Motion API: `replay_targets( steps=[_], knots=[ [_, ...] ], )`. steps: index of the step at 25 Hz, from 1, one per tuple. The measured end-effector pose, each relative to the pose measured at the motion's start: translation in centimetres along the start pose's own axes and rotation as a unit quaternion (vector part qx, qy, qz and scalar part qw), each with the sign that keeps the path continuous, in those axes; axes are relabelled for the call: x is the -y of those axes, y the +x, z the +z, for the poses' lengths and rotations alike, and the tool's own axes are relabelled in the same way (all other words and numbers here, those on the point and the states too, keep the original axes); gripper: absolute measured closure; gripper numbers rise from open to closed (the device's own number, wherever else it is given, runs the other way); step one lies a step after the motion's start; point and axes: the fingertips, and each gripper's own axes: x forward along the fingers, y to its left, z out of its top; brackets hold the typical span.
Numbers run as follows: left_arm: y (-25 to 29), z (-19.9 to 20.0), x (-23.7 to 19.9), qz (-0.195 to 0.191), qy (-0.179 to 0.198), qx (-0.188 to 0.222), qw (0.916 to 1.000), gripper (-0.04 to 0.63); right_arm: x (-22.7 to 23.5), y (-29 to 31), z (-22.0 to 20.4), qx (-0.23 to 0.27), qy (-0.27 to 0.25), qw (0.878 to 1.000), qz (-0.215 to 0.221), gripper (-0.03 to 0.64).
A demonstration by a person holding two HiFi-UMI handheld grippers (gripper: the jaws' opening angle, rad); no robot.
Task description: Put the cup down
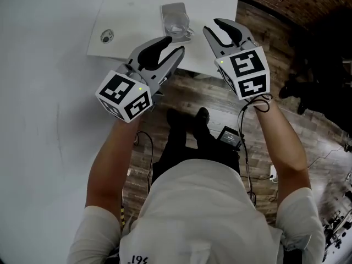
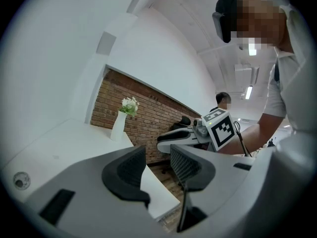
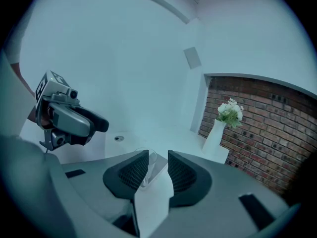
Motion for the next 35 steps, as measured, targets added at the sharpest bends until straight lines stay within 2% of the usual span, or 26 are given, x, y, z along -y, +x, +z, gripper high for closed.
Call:
replay_targets(
  steps=[8,16,26,35],
  knots=[
    [-1.8,2.1,2.6,-0.007,0.009,0.020,0.9997,0.453,0.4,-4.5,1.7,0.029,0.014,0.999,-0.022,0.489],
    [-4.7,4.3,5.8,-0.013,0.013,0.034,0.9993,0.466,-0.8,-9.3,4.0,0.054,0.033,0.998,-0.024,0.492],
    [-7.8,4.1,8.7,-0.019,0.003,0.038,0.9991,0.477,-2.6,-14.2,4.1,0.060,0.053,0.996,-0.031,0.559],
    [-10.4,3.8,10.6,-0.022,-0.010,0.042,0.9988,0.488,-4.0,-18.9,5.2,0.098,0.068,0.992,-0.039,0.584]
  ],
)
